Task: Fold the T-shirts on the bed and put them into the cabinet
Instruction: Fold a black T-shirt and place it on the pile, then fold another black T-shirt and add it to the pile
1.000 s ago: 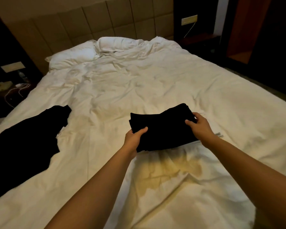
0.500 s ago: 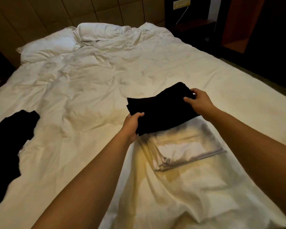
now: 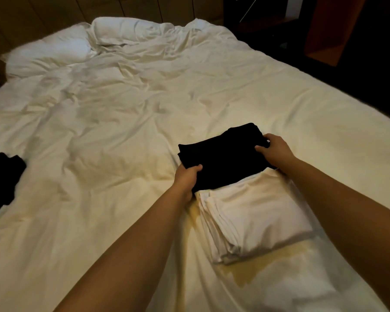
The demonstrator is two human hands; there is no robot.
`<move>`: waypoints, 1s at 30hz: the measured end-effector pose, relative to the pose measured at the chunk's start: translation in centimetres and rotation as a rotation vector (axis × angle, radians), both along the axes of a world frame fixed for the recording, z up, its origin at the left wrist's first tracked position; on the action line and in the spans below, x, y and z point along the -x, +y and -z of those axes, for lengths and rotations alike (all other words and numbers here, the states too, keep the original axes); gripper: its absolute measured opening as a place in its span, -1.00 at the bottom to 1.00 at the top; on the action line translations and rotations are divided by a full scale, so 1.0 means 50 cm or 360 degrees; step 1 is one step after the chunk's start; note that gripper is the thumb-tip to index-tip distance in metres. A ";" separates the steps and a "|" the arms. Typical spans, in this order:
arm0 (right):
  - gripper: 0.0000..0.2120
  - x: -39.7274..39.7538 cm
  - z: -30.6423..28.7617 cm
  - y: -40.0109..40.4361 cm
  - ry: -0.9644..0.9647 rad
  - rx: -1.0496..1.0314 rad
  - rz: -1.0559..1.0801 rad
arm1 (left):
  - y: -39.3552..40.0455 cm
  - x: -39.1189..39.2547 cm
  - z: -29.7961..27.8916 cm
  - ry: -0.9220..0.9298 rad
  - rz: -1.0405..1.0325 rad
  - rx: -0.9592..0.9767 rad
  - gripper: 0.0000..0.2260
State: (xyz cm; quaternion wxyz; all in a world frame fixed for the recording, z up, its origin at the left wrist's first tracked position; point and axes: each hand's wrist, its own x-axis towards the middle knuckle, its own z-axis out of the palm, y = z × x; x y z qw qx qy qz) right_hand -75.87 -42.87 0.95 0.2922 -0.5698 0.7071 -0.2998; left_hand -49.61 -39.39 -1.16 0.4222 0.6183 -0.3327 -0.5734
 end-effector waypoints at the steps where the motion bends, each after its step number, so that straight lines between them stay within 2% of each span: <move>1: -0.63 0.001 0.003 -0.001 0.0030 -0.0006 -0.0012 | 0.002 -0.001 0.000 -0.0012 0.0011 -0.0003 -0.64; 5: -0.55 -0.004 -0.015 0.009 0.0091 -0.0045 -0.0006 | 0.015 -0.009 -0.020 -0.0217 0.0029 -0.0008 -0.61; 8: -0.47 -0.015 -0.040 0.035 0.0084 0.0054 0.0107 | 0.042 -0.017 -0.054 -0.0450 0.0139 0.0004 -0.57; 12: -0.52 -0.060 -0.069 0.091 0.0217 0.0208 0.0090 | 0.098 -0.040 -0.100 -0.0677 0.0269 0.0088 -0.47; 15: -0.55 -0.112 -0.092 0.145 0.0179 0.0268 -0.0002 | 0.147 -0.066 -0.133 -0.0814 0.0274 0.0131 -0.38; 20: -0.52 -0.212 -0.122 0.235 0.0197 0.0244 -0.0208 | 0.249 -0.122 -0.188 -0.0904 0.0261 0.0153 -0.39; 30: -0.56 -0.472 -0.187 0.415 0.0277 0.0293 -0.0614 | 0.457 -0.304 -0.224 -0.0865 0.0033 0.0139 -0.42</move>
